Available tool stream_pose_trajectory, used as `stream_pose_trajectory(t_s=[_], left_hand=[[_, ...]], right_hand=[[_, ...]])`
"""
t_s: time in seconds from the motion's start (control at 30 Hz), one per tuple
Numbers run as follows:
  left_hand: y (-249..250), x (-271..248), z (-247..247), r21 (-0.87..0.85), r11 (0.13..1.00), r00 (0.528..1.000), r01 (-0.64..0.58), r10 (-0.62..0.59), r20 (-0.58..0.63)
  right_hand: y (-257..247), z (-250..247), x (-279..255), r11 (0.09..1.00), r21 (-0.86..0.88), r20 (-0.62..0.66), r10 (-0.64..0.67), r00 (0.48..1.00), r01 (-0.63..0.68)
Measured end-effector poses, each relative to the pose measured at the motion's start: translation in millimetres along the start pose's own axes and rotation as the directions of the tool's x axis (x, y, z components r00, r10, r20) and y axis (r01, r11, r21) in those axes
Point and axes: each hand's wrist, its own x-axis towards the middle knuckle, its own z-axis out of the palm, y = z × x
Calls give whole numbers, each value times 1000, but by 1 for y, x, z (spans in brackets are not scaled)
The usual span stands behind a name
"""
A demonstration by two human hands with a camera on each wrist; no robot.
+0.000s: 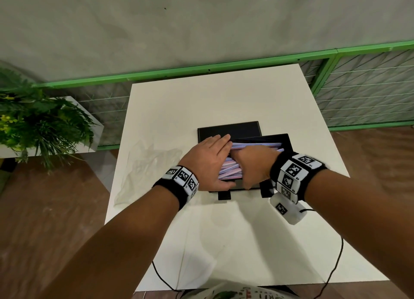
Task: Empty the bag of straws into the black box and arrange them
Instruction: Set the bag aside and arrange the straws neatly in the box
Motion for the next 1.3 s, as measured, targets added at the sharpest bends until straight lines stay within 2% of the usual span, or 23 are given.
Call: stream_pose_trajectory(t_s=[0.2, 0.37, 0.5, 0.63, 0.8, 0.97, 1.03, 1.13, 1.17, 1.2, 1.3], left_hand=[[0, -4, 3, -99, 995, 999, 21, -26, -45], [-1, -5, 6, -110, 994, 997, 15, -23, -76], [-1, -6, 6, -122, 992, 997, 17, -25, -70], [-1, -7, 7, -127, 992, 997, 13, -23, -77], [-2, -8, 6, -119, 993, 995, -11, -1, -103], [0, -8, 5, -112, 994, 995, 0, -12, -100], [-1, -8, 5, -116, 993, 995, -6, -6, -103], [-2, -7, 2, -166, 986, 992, 7, -27, -121], [-2, -8, -3, -218, 976, 993, 25, -50, -109], [-3, -8, -7, -275, 960, 994, 46, -71, -80], [-2, -9, -16, -300, 952, 998, 63, -67, -2]], right_hand=[[7, 12, -1, 996, 36, -135, -78, 988, 83], [3, 7, -3, 998, 60, -98, -26, 995, 32], [1, 0, -2, 999, 7, -52, -48, 998, 49], [5, 6, -5, 993, -52, -145, -114, 983, 108], [17, 19, -11, 971, -155, -338, -224, 914, 180], [20, 17, -24, 968, -177, -419, -238, 876, 178], [19, 17, -36, 974, -134, -505, -227, 832, 185], [13, 22, -56, 969, -110, -635, -241, 734, 223], [11, 26, -61, 965, -99, -624, -251, 740, 244], [8, 31, -65, 965, -91, -580, -252, 774, 246], [4, 42, -66, 984, -105, -373, -175, 911, 147]])
